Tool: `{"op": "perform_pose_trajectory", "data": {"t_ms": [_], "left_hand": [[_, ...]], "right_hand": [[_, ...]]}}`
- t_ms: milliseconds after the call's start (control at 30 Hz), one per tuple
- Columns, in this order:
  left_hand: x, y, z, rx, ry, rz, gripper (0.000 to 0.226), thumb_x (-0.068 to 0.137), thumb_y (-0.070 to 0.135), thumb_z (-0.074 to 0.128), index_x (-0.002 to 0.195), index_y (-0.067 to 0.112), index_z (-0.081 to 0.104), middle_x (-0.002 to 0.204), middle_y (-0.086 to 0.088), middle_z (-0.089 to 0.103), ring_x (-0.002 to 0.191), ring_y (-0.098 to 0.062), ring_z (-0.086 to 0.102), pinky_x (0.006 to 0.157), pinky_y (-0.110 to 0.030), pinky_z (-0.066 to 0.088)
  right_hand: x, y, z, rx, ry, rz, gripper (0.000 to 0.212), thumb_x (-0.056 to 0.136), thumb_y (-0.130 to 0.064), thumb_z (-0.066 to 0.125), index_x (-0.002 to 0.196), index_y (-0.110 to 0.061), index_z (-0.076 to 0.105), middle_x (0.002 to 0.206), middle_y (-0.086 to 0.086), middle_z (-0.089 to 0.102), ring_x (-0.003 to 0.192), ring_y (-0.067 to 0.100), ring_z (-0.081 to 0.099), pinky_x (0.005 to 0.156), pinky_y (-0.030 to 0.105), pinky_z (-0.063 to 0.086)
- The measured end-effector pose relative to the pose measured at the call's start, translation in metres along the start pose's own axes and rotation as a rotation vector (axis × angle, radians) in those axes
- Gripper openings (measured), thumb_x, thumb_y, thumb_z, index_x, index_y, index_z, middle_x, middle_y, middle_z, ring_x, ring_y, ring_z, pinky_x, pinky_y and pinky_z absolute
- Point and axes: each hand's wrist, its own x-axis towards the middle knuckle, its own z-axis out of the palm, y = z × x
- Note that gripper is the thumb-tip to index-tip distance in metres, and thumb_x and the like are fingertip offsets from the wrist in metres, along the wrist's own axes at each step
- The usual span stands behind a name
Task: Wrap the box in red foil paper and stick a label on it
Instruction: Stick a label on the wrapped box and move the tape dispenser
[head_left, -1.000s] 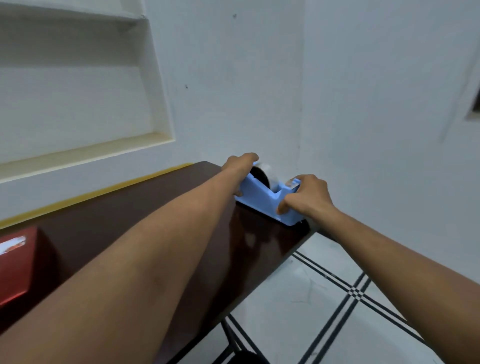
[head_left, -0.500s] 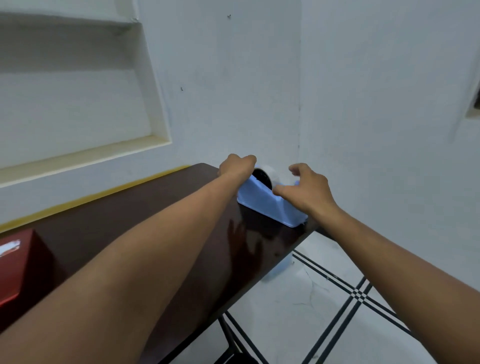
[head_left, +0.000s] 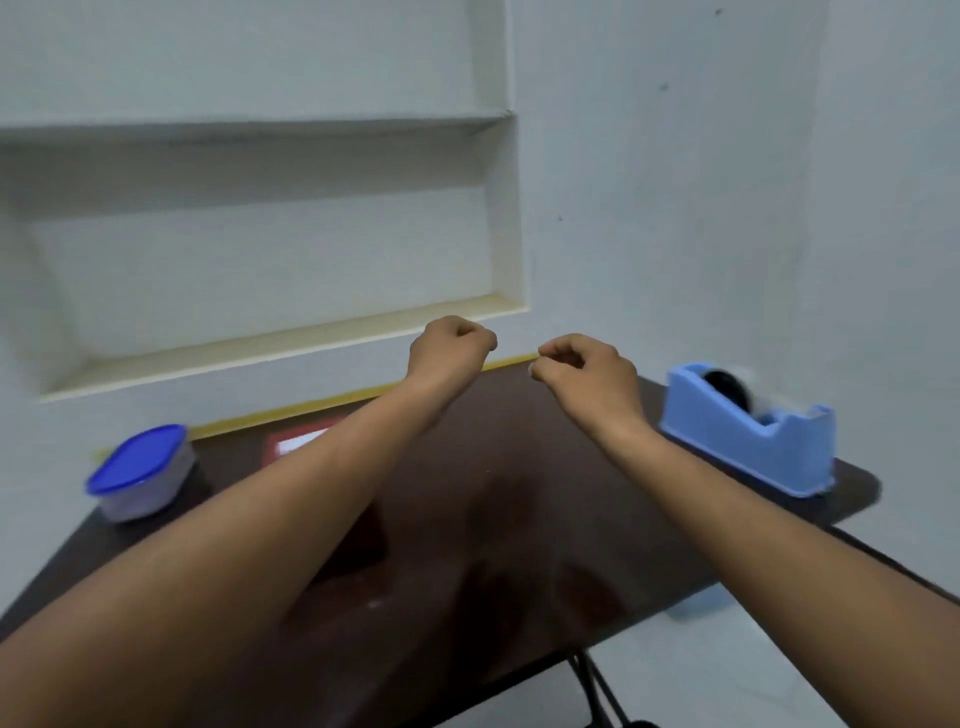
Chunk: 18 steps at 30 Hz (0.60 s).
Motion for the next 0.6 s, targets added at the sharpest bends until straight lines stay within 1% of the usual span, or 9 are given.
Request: {"op": "perform_pose_trajectory", "data": {"t_ms": [100, 200, 267, 300, 367, 400, 433, 500, 600], "left_hand": [[-0.017, -0.036, -0.070, 0.071, 0.104, -0.056, 0.015, 0.094, 0.023, 0.060, 0.097, 0.016, 0.074, 0.096, 0.011, 0.066, 0.089, -0.010, 0.059, 0.072, -0.025, 0.046], [-0.036, -0.079, -0.130, 0.191, 0.193, -0.155, 0.015, 0.093, 0.020, 0.059, 0.095, 0.011, 0.071, 0.086, 0.006, 0.065, 0.085, -0.019, 0.059, 0.076, -0.031, 0.051], [-0.046, -0.105, -0.153, 0.255, 0.213, -0.246, 0.013, 0.090, 0.022, 0.060, 0.093, 0.012, 0.068, 0.086, -0.005, 0.069, 0.083, -0.025, 0.061, 0.082, -0.039, 0.055], [-0.049, -0.119, -0.162, 0.260, 0.213, -0.296, 0.018, 0.087, 0.026, 0.061, 0.093, 0.010, 0.068, 0.089, -0.012, 0.072, 0.084, -0.027, 0.063, 0.082, -0.040, 0.055], [-0.050, -0.146, -0.168, 0.178, 0.194, -0.368, 0.039, 0.075, 0.038, 0.062, 0.094, 0.006, 0.070, 0.097, -0.014, 0.076, 0.092, -0.029, 0.070, 0.086, -0.040, 0.054], [-0.051, -0.159, -0.170, 0.085, 0.184, -0.416, 0.042, 0.073, 0.041, 0.063, 0.097, 0.007, 0.072, 0.101, -0.014, 0.077, 0.097, -0.031, 0.072, 0.087, -0.040, 0.053], [-0.053, -0.164, -0.165, -0.035, 0.177, -0.456, 0.037, 0.079, 0.039, 0.064, 0.100, 0.009, 0.073, 0.102, -0.014, 0.077, 0.098, -0.033, 0.072, 0.086, -0.039, 0.052], [-0.057, -0.171, -0.155, -0.248, 0.184, -0.533, 0.019, 0.098, 0.023, 0.058, 0.100, 0.008, 0.070, 0.095, -0.015, 0.075, 0.089, -0.034, 0.071, 0.083, -0.038, 0.051], [-0.049, -0.180, -0.139, -0.338, 0.222, -0.547, 0.019, 0.102, 0.011, 0.049, 0.101, 0.006, 0.067, 0.086, -0.012, 0.069, 0.075, -0.026, 0.064, 0.072, -0.034, 0.049]], "right_hand": [[-0.017, -0.013, 0.059, 0.030, -0.142, 0.042, 0.019, 0.086, -0.027, 0.072, 0.104, -0.021, 0.075, 0.101, -0.010, 0.071, 0.100, 0.010, 0.064, 0.077, 0.020, 0.044], [-0.033, -0.020, 0.115, 0.019, -0.320, 0.115, 0.031, 0.087, -0.033, 0.073, 0.115, -0.021, 0.072, 0.115, -0.005, 0.068, 0.106, 0.012, 0.058, 0.087, 0.025, 0.044], [-0.041, -0.021, 0.146, 0.013, -0.418, 0.171, 0.042, 0.087, -0.040, 0.072, 0.125, -0.022, 0.068, 0.126, -0.003, 0.064, 0.113, 0.015, 0.056, 0.096, 0.030, 0.047], [-0.044, -0.020, 0.161, 0.015, -0.465, 0.198, 0.049, 0.086, -0.044, 0.071, 0.129, -0.023, 0.065, 0.131, -0.003, 0.062, 0.117, 0.017, 0.056, 0.101, 0.035, 0.049], [-0.049, -0.020, 0.183, 0.028, -0.532, 0.270, 0.061, 0.084, -0.052, 0.068, 0.137, -0.024, 0.060, 0.137, -0.004, 0.058, 0.125, 0.020, 0.055, 0.105, 0.043, 0.050], [-0.052, -0.020, 0.195, 0.031, -0.564, 0.300, 0.063, 0.082, -0.055, 0.066, 0.137, -0.025, 0.060, 0.137, -0.005, 0.058, 0.126, 0.021, 0.055, 0.106, 0.044, 0.049], [-0.052, -0.015, 0.205, 0.039, -0.587, 0.325, 0.063, 0.079, -0.057, 0.064, 0.133, -0.026, 0.062, 0.134, -0.005, 0.061, 0.124, 0.022, 0.058, 0.105, 0.045, 0.049], [-0.051, -0.004, 0.221, 0.067, -0.602, 0.366, 0.055, 0.072, -0.057, 0.059, 0.117, -0.027, 0.068, 0.122, -0.002, 0.071, 0.111, 0.024, 0.066, 0.101, 0.046, 0.053], [-0.051, 0.001, 0.225, 0.084, -0.558, 0.379, 0.040, 0.075, -0.046, 0.055, 0.107, -0.027, 0.070, 0.107, -0.001, 0.074, 0.098, 0.023, 0.070, 0.094, 0.043, 0.057]]}}
